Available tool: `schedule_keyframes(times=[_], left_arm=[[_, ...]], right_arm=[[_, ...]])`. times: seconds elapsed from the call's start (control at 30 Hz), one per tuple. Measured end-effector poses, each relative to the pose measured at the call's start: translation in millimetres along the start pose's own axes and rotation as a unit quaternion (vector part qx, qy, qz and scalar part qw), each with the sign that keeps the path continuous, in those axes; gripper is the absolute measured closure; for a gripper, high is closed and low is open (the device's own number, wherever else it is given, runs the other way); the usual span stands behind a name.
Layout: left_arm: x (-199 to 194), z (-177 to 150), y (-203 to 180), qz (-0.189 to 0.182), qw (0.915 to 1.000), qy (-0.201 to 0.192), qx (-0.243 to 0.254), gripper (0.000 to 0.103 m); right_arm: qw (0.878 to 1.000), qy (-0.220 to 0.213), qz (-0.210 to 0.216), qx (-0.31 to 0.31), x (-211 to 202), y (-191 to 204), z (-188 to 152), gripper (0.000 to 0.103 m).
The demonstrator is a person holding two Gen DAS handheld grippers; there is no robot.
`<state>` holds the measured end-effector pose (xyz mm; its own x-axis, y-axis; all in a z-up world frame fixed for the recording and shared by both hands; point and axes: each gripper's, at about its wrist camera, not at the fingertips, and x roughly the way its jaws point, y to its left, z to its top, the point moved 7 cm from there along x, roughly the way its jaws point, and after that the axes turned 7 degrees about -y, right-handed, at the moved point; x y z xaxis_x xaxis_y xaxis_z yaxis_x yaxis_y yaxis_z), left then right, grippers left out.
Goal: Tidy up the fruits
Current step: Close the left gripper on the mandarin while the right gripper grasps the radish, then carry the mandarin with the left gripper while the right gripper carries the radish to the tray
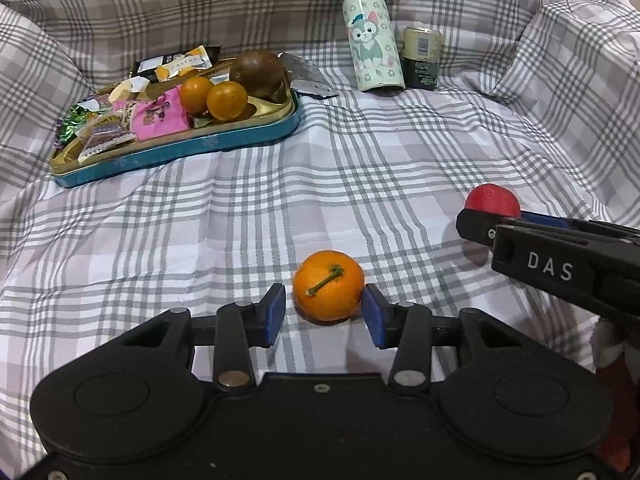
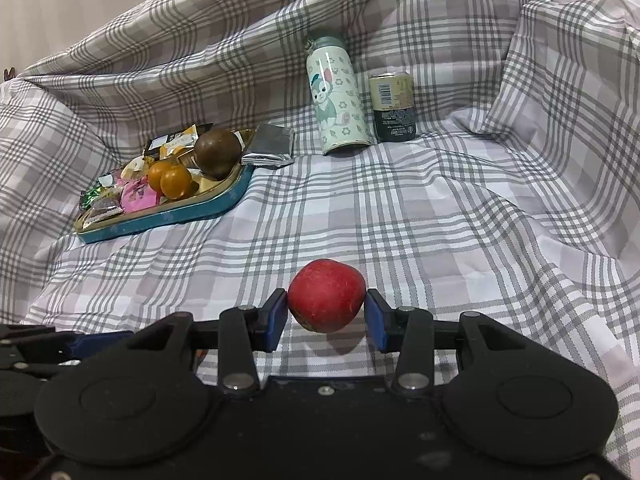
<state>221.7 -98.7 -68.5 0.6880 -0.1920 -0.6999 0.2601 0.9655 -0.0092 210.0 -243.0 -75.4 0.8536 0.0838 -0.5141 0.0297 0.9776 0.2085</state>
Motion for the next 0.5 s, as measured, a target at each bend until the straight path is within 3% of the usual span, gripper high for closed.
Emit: schedule_keyframes(times=[0.3,0.5], left_arm=[[13,0,-4,0.01,0.9999,-0.002,0.005,0.051],[17,1,0,0.004,0.9997,0.005,-0.023,0.053]], right_arm=[[1.0,0.008,0.004,0.004,3,-1,-1,0.059],[1.0,0.01,0.004,0.007,5,-1,-1,0.059]])
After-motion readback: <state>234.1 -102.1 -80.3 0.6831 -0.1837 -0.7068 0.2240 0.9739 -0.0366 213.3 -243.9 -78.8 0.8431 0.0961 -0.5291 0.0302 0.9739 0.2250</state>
